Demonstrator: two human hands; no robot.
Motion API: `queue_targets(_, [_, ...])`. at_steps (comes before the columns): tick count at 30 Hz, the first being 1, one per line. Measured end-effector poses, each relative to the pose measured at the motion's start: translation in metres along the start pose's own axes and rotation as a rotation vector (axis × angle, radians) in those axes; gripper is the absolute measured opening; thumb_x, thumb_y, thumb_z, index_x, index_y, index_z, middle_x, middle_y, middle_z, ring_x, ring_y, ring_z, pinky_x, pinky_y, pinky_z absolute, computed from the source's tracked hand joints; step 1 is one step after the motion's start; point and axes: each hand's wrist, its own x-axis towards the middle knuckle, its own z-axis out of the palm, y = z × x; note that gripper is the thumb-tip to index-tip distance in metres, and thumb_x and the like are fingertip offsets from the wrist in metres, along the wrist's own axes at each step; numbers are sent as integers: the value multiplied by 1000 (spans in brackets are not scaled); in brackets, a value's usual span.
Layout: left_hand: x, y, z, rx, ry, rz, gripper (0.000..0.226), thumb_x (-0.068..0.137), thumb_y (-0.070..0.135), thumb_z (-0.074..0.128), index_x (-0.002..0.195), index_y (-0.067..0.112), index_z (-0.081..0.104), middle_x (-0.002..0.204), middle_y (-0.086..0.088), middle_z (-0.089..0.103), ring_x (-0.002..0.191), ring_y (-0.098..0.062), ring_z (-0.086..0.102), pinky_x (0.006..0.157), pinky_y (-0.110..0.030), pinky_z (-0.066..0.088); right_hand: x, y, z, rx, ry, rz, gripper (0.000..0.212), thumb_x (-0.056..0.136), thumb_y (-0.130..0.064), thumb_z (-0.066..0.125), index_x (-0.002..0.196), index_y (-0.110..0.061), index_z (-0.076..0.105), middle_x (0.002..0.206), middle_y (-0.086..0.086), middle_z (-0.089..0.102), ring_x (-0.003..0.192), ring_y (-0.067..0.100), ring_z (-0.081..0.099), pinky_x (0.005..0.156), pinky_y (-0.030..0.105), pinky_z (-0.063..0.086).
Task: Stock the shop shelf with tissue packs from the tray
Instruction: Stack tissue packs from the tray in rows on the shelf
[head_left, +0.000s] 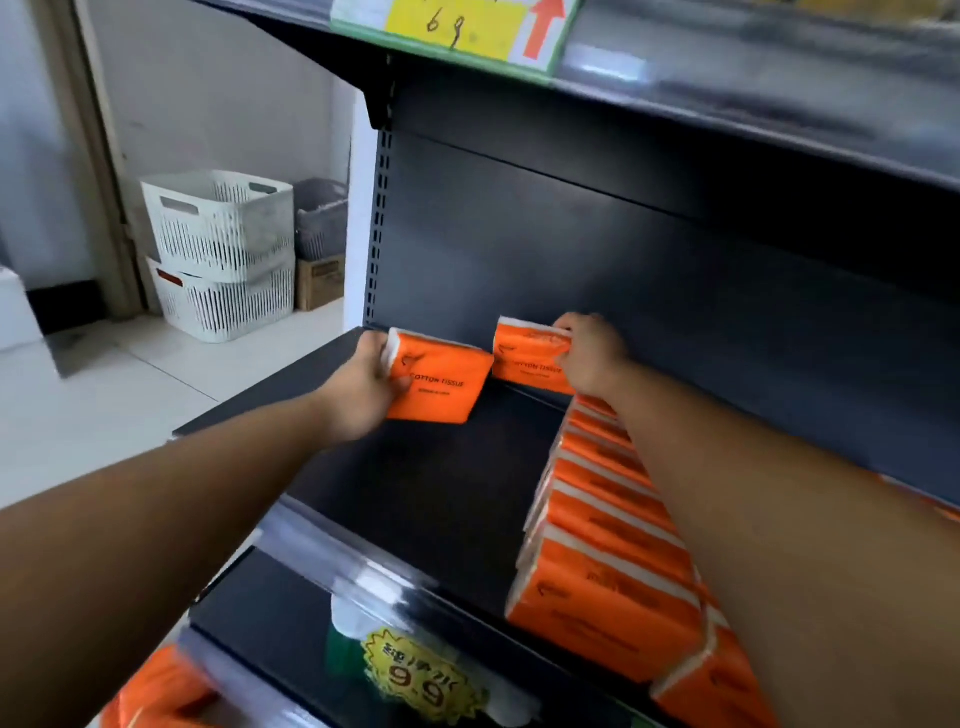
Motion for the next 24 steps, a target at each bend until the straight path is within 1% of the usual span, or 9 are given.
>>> queue_targets(4, [5, -6, 12, 4, -16, -33, 34, 97, 12, 51, 125, 12, 31, 110, -5, 49, 103, -20, 49, 85, -33, 37, 8, 2, 7, -44, 2, 6, 37, 89, -8, 59, 126, -13, 59, 129, 14, 56, 118, 30, 54, 98, 30, 42])
queue_targets(9, [12, -8, 22, -5, -46, -34, 43, 98, 14, 51, 134, 11, 27, 114, -3, 49, 106, -18, 48, 87, -31, 35, 12, 10, 21, -116, -46, 63, 35, 90, -28, 66, 121, -16, 57, 126, 9, 61, 116, 30, 57, 96, 37, 48])
queue_targets(12, [18, -9, 26, -12, -65, -38, 43, 98, 15, 50, 135, 13, 27, 116, -4, 49, 108, -18, 49, 88, -33, 37, 13, 13, 27, -226, 2, 135, 36, 91, -32, 62, 126, -23, 56, 132, 6, 53, 124, 29, 48, 102, 43, 41])
queue_targets(14, [21, -11, 31, 9, -70, -42, 43, 98, 16, 51, 134, 14, 28, 117, -5, 51, 109, -21, 51, 91, -36, 40, 14, 12, 27, -298, 2, 189, 38, 92, -29, 60, 129, -25, 54, 137, 5, 45, 129, 29, 39, 103, 48, 33])
queue_targets(17, [26, -11, 39, 39, -67, -54, 44, 97, 17, 53, 134, 15, 30, 118, -7, 53, 110, -25, 53, 97, -41, 42, 13, 7, 22, -367, -23, 220, 43, 91, -21, 56, 133, -24, 49, 140, 5, 45, 131, 30, 35, 102, 51, 26])
queue_targets(19, [30, -11, 44, 94, -32, -56, 45, 95, 20, 55, 135, 18, 32, 124, -10, 51, 115, -29, 51, 100, -44, 41, 10, 3, 19, -363, 8, 159, 46, 89, -18, 54, 135, -24, 47, 140, 4, 45, 131, 30, 34, 103, 50, 25])
queue_targets(21, [37, -12, 50, 140, 0, -73, 47, 93, 22, 56, 135, 22, 35, 126, -12, 48, 119, -33, 48, 103, -50, 39, 6, -3, 16, -252, 35, 19, 45, 87, -16, 54, 131, -27, 50, 138, 2, 46, 130, 28, 36, 102, 45, 27])
queue_targets(23, [42, -8, 57, 129, 5, -73, 48, 93, 22, 57, 136, 24, 36, 126, -13, 47, 119, -33, 48, 103, -50, 39, 0, -11, 14, -124, -20, -135, 47, 85, -16, 53, 129, -32, 53, 136, -3, 49, 129, 24, 40, 101, 41, 28])
queue_targets(24, [44, -5, 62, 115, 3, -75, 49, 93, 21, 57, 137, 24, 36, 126, -13, 45, 118, -32, 49, 102, -46, 40, -3, -16, 14, -82, -71, -184, 48, 84, -17, 53, 128, -34, 53, 135, -5, 51, 129, 22, 42, 101, 41, 27])
